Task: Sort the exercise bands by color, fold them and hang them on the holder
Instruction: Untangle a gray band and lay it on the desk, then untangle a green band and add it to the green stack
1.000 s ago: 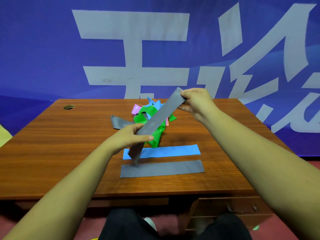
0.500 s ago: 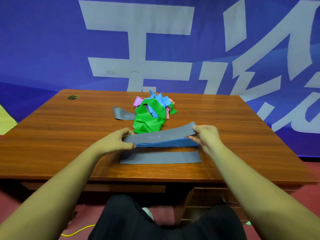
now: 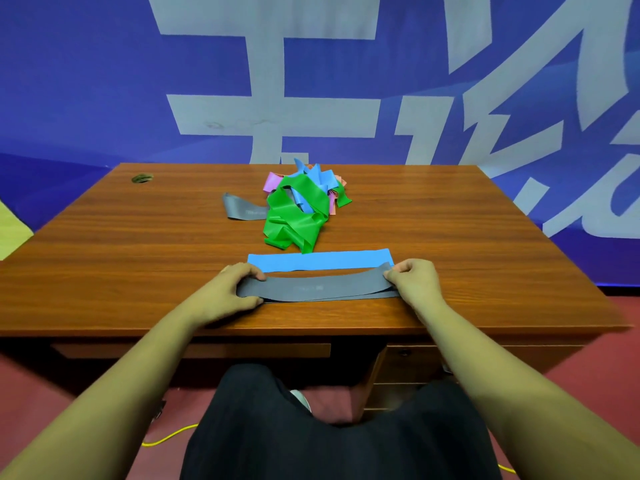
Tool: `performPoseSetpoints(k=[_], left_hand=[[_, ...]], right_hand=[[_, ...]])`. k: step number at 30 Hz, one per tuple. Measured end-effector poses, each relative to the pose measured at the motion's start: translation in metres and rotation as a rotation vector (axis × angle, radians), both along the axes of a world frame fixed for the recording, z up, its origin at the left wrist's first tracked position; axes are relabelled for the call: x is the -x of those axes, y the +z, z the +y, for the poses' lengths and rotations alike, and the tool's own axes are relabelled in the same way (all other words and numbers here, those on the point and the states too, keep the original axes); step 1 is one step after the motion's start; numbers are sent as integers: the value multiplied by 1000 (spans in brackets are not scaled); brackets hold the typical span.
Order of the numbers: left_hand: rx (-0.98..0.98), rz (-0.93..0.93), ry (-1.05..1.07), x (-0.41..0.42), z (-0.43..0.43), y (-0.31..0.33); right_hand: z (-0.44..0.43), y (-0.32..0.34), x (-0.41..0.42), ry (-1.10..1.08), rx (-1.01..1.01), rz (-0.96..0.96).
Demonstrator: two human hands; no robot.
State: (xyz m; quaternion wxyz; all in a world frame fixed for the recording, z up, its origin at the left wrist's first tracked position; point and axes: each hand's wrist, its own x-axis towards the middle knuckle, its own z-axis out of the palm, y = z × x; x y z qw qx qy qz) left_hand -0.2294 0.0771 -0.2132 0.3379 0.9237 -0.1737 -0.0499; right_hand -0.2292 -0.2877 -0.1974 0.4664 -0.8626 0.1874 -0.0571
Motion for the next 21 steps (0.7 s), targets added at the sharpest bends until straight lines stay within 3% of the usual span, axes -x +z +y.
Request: performPoseSetpoints(k=[3, 7, 14, 18, 21], left_hand=[[-26, -74, -13, 3, 2, -8], [-20, -135, 30, 6, 3, -10], [-75, -102, 59, 11, 3, -8], [57, -186, 165, -2, -12, 7], [24, -232, 188, -25, -26, 23]], right_hand=[[-2, -5, 5, 42, 155, 17], [-1, -11, 6, 62, 217, -2], [9, -20, 15, 90, 420, -61], [23, -4, -1, 161, 422, -100], [43, 15, -25, 249, 407, -125]])
